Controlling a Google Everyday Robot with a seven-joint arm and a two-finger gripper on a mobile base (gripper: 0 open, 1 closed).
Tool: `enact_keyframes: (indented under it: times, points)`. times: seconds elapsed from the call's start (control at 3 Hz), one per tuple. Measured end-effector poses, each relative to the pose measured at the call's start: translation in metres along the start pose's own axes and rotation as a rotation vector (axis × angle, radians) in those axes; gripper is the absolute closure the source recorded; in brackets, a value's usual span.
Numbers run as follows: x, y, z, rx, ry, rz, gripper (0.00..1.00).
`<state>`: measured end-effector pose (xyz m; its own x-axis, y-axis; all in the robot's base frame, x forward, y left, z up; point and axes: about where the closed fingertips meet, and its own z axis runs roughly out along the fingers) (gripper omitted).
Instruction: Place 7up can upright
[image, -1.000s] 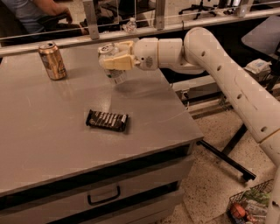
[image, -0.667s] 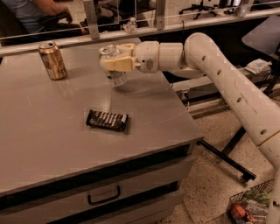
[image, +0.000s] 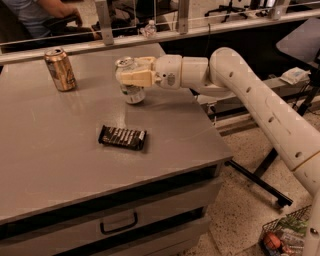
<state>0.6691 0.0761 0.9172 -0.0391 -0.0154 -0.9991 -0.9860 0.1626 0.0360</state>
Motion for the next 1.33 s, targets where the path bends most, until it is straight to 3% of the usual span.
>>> enact_keyframes:
  times: [1.0,1.33]
  points:
    - [0.013,-0.003,-0.025,0.043,-0.011,0.022,0.05]
    - [0.015,-0.004,-0.037,0.058,0.010,0.017,0.00]
